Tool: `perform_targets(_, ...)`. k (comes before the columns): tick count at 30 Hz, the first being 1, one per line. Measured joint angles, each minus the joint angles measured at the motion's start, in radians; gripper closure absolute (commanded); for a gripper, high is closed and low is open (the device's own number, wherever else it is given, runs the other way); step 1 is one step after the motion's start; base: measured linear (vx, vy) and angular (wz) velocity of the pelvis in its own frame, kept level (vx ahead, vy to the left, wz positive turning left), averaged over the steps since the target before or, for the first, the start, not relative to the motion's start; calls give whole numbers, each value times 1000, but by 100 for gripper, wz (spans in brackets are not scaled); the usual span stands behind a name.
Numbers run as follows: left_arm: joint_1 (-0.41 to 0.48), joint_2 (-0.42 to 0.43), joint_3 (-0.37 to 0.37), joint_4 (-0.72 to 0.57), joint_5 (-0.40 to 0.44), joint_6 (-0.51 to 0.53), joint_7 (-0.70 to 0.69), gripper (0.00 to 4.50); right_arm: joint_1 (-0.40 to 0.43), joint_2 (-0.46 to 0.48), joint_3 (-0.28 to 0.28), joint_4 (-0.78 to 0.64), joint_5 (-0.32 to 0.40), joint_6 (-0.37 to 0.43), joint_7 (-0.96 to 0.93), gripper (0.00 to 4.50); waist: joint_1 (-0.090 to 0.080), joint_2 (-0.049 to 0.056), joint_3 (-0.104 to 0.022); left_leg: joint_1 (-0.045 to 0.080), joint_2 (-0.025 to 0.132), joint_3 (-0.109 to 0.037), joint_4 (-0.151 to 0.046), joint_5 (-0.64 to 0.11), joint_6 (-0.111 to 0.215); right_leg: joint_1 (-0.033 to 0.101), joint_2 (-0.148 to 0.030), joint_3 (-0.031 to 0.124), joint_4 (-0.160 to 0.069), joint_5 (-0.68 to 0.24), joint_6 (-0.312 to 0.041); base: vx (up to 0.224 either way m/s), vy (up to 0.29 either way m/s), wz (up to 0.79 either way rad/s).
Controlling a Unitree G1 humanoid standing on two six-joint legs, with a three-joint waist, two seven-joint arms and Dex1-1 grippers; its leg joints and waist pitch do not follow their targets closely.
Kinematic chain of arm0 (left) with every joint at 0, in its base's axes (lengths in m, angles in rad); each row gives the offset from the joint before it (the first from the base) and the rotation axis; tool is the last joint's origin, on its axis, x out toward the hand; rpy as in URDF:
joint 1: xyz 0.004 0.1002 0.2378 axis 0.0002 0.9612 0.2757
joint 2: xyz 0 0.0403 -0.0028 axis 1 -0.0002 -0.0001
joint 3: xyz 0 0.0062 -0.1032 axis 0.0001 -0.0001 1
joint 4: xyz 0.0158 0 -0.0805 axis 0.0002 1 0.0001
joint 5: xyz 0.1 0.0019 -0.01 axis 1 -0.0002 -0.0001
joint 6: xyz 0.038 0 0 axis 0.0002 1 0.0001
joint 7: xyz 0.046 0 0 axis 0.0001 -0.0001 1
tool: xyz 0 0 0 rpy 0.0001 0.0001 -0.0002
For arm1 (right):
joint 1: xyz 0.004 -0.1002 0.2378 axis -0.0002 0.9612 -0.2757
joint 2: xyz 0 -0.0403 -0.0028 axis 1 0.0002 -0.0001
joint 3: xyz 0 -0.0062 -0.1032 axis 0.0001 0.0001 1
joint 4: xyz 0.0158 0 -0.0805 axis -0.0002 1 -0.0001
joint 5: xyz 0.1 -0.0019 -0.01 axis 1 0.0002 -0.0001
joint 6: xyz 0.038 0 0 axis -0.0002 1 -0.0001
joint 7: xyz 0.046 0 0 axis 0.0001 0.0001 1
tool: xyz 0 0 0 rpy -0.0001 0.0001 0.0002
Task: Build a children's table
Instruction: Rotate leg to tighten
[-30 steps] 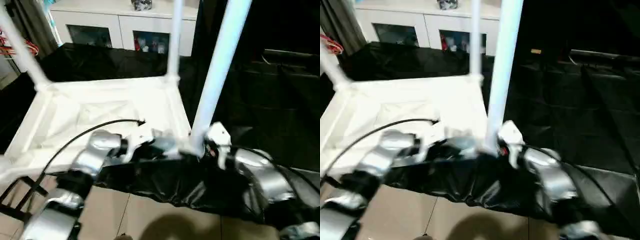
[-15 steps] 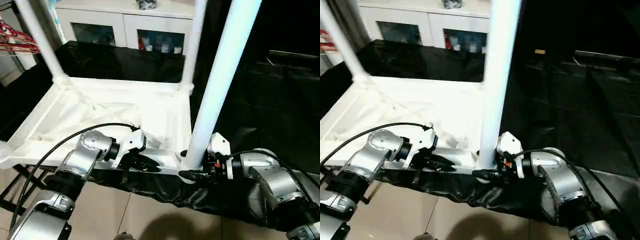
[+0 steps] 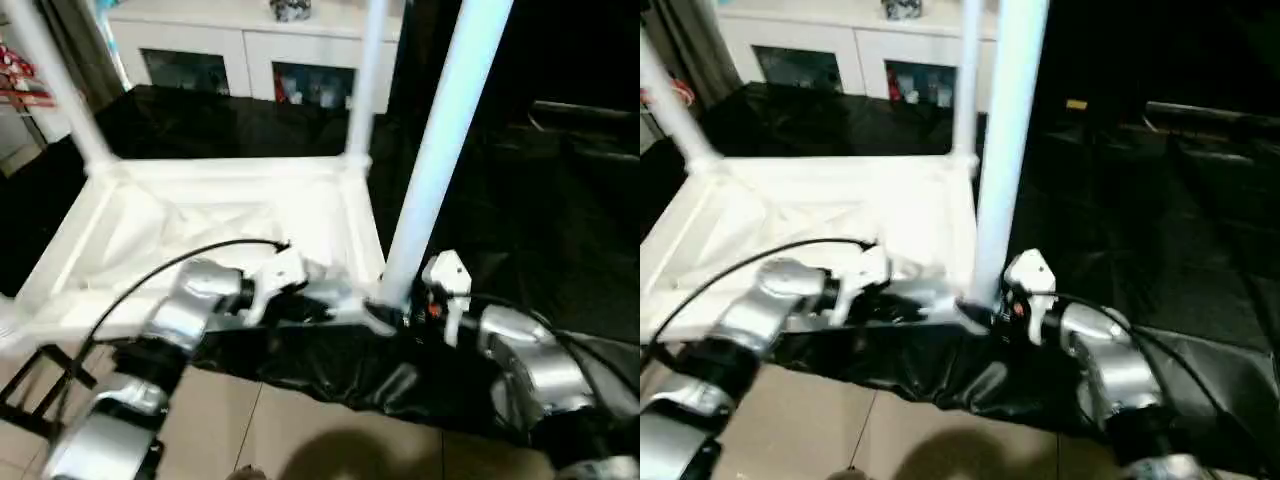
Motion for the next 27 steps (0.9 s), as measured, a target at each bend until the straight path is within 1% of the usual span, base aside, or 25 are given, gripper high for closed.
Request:
perform_targets(3, -11, -43, 5, 4, 23, 33, 101, 450, -26, 70, -38, 45, -25, -11, -171, 181, -2, 1, -1, 0, 0, 0, 0, 0, 0, 0, 0, 0, 0, 0, 0, 0, 0, 0)
perform_targets(6, -14, -62, 6, 3, 39, 48, 165, 450, -56, 117, -50, 84, -43, -12, -285, 181, -6, 1, -1, 0, 0, 0, 0, 0, 0, 1, 0, 0, -1, 0, 0, 0, 0, 0)
perform_targets(9, -17, -95, 14, 2, 65, 71, 261, 450, -127, 191, -77, 170, -77, -17, -460, 181, -15, 1, -2, 0, 0, 0, 0, 0, 0, 1, 0, 0, -2, 0, 0, 0, 0, 0)
perform_targets(12, -17, -111, 17, -4, 69, 97, 281, 450, -146, 209, -84, 206, -90, -45, -506, 181, -15, 3, -3, 0, 0, 0, -1, 0, 0, 2, -1, 0, -2, 0, 1, 0, 0, 0)
perform_targets(13, -17, -111, 17, -4, 69, 98, 282, 450, -148, 211, -86, 214, -92, -54, -506, 126, -14, 3, -3, 0, 0, 0, -1, 0, 0, 2, -1, 0, -3, 0, 1, 0, 0, 0)
perform_targets(14, -17, -111, 18, -4, 69, 96, 281, 450, -147, 212, -88, 214, -92, -57, -502, 126, -14, 3, -3, 0, 0, 0, -1, 0, 0, 2, -1, 0, -3, -1, 1, 0, 0, 0)
perform_targets(15, -16, -109, 18, -4, 69, 92, 279, 450, -146, 211, -94, 212, -87, -59, -485, 112, -15, 3, -3, 0, -1, 0, -1, 0, 0, 1, 0, 0, -3, -1, 1, 0, 0, 0)
perform_targets(17, -16, -107, 18, -4, 69, 88, 275, 450, -141, 211, -97, 206, -80, -60, -464, 106, -15, 3, -3, 0, 0, 0, -1, 0, 0, 1, 0, 0, -3, -1, 1, 0, 0, 0)
perform_targets(18, -15, -93, 18, -5, 66, 72, 254, 450, -127, 195, -93, 186, -74, -58, -415, 90, -15, 1, -2, 0, -1, 0, -2, 0, 0, 1, 0, 0, -3, -1, 1, 0, 0, 0)
perform_targets(19, -12, -81, 18, -5, 61, 61, 236, 450, -118, 180, -85, 178, -69, -60, -372, 90, -15, 1, -2, 0, 0, 0, -2, 0, 0, 1, 0, 0, -3, -1, 1, 0, 0, 0)
perform_targets(21, -10, -65, 19, -5, 55, 48, 210, 450, -109, 159, -72, 164, -63, -58, -312, 69, -17, 1, -2, 0, 0, 0, -3, 0, 0, 0, 0, 0, -2, -1, 1, 0, 0, 0)
perform_targets(24, -3, -18, 16, -7, 38, 7, 127, 450, -79, 91, -26, 121, -45, -58, -154, 69, -16, -2, 0, -1, 0, 0, -3, 0, 0, -1, 1, -1, -2, 0, 1, 0, 0, 0)
perform_targets(27, 4, 20, 14, -7, 19, -25, 46, 450, -64, 29, 6, 92, -22, -56, -5, 69, -15, -5, 1, -1, 0, 0, -3, 0, 0, -1, 1, 0, -3, 0, 1, 0, 0, 0)
